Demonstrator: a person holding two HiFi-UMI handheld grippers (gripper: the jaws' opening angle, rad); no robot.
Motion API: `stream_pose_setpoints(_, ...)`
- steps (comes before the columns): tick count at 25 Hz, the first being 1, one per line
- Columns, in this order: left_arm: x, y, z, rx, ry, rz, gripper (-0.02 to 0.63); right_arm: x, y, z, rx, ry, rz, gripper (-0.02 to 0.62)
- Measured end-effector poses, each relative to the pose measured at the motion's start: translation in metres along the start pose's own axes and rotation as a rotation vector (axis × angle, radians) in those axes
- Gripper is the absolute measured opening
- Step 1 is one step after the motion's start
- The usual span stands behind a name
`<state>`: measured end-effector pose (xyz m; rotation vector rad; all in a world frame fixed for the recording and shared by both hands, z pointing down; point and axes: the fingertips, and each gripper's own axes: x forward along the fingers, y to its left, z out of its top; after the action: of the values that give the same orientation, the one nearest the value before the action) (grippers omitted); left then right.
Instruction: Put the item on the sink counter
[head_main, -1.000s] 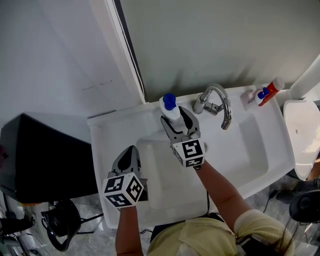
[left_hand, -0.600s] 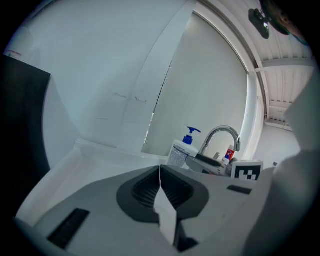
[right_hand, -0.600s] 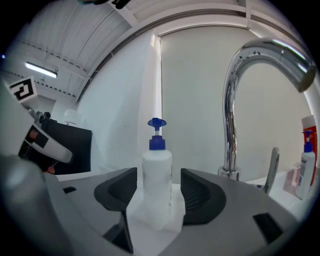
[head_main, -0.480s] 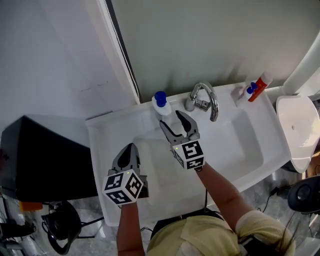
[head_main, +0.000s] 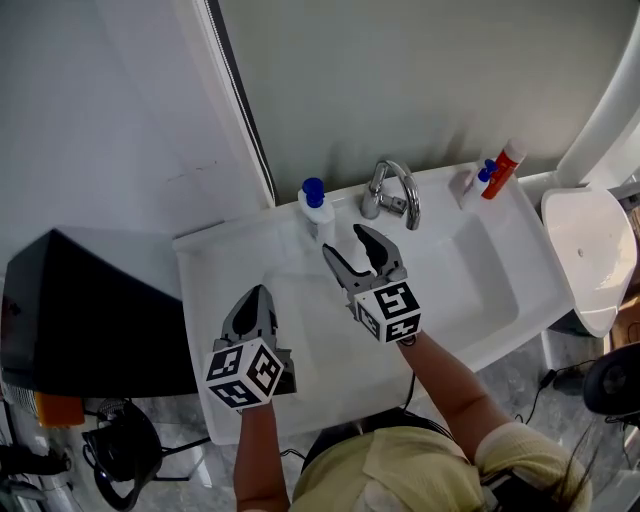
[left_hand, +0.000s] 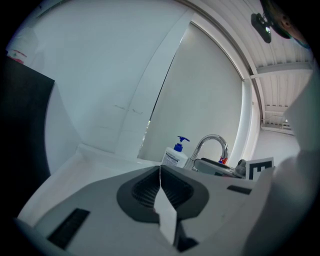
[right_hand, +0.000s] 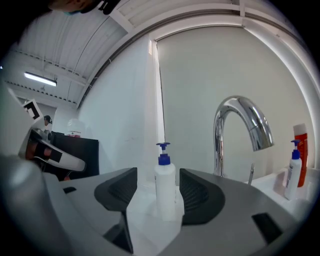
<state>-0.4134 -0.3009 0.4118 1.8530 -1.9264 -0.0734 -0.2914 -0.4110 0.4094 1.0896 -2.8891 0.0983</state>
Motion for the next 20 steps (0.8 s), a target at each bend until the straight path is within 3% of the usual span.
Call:
stream_pose_setpoints(7,-0.022,-0.005,0.011,0.005,-0.044,0.003,0.038,-0.028,0.014,0.017,-0.016,0.003,0.019,0.276)
stream_pose_setpoints(13,-0.039,-0.013,0.017,0.027,-0.078,-0.012,0.038,-0.052,0.027,0.034,-0.038,-0.007,0.02,0.221)
stream_pose_setpoints(20,-0.056,-0.017,0.028,0.037,-0.12,-0.016,0.038,-0.076,0.034,0.039,0.037,0.01,0.053,0.175)
